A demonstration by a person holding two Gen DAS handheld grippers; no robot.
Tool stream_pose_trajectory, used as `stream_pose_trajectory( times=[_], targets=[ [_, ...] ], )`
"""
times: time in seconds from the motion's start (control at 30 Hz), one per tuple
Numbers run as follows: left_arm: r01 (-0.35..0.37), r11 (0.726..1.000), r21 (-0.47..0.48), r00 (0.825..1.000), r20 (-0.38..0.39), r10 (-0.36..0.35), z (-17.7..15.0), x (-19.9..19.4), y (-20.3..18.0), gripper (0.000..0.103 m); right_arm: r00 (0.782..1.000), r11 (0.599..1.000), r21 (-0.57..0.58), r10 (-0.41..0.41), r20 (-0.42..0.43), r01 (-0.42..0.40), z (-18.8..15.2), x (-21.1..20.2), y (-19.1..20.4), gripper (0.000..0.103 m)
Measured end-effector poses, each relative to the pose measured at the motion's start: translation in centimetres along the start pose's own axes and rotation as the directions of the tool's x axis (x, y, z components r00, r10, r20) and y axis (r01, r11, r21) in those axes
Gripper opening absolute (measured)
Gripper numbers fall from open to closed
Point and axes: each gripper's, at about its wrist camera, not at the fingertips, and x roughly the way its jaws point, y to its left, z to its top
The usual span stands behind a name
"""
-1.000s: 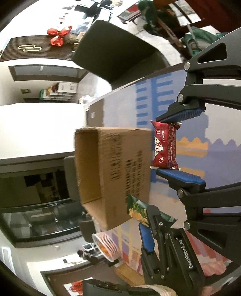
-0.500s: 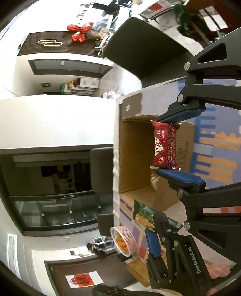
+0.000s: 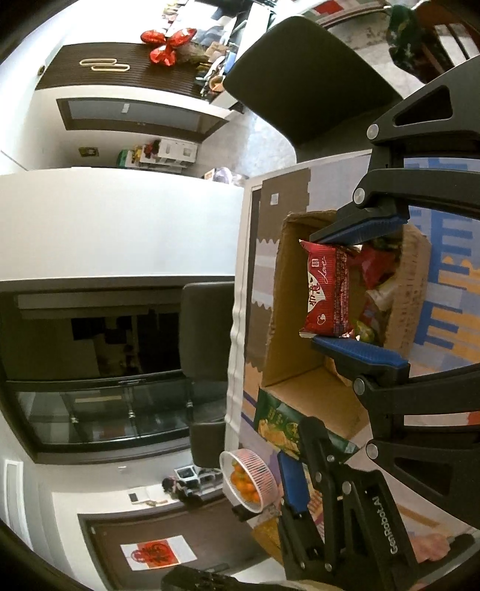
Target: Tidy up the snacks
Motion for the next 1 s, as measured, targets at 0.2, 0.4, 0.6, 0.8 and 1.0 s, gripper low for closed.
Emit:
stream_pose_trajectory(
  times=[0.2, 0.4, 0.6, 0.8, 1.0],
  targets=[
    [-0.013, 1.000, -0.008, 0.997, -0.079, 0.012, 0.9, 2.9, 0.3, 0.043, 0.998, 1.000, 0.010, -0.009, -0.057, 0.010, 0.6, 2.7, -0.6, 0.049],
    [-0.096, 0.995, 0.016, 0.992, -0.085, 0.097, 0.6, 3.5, 0.1, 0.063, 0.993, 0.998, 0.054, -0.014, -0.115, 0.020, 0.7, 4.5, -1.5, 0.061],
    [-0.154, 0.987, 0.040, 0.988, -0.001, 0.154, -0.9, 0.9, -0.5, 0.074, 0.993, 0.994, 0.084, -0.056, -0.102, 0.064, -0.5, 3.3, -2.3, 0.072],
    [-0.189, 0.982, 0.020, 0.980, 0.070, 0.187, -3.2, -2.2, -1.0, 0.089, 0.995, 0.994, 0.062, -0.091, -0.032, 0.093, -2.0, 0.0, -1.7, 0.081],
    [-0.196, 0.981, -0.011, 0.973, 0.123, 0.195, -5.6, -5.4, -1.2, 0.096, 0.993, 0.993, 0.040, -0.110, 0.032, 0.109, -3.5, -3.6, -0.7, 0.087]
  ],
)
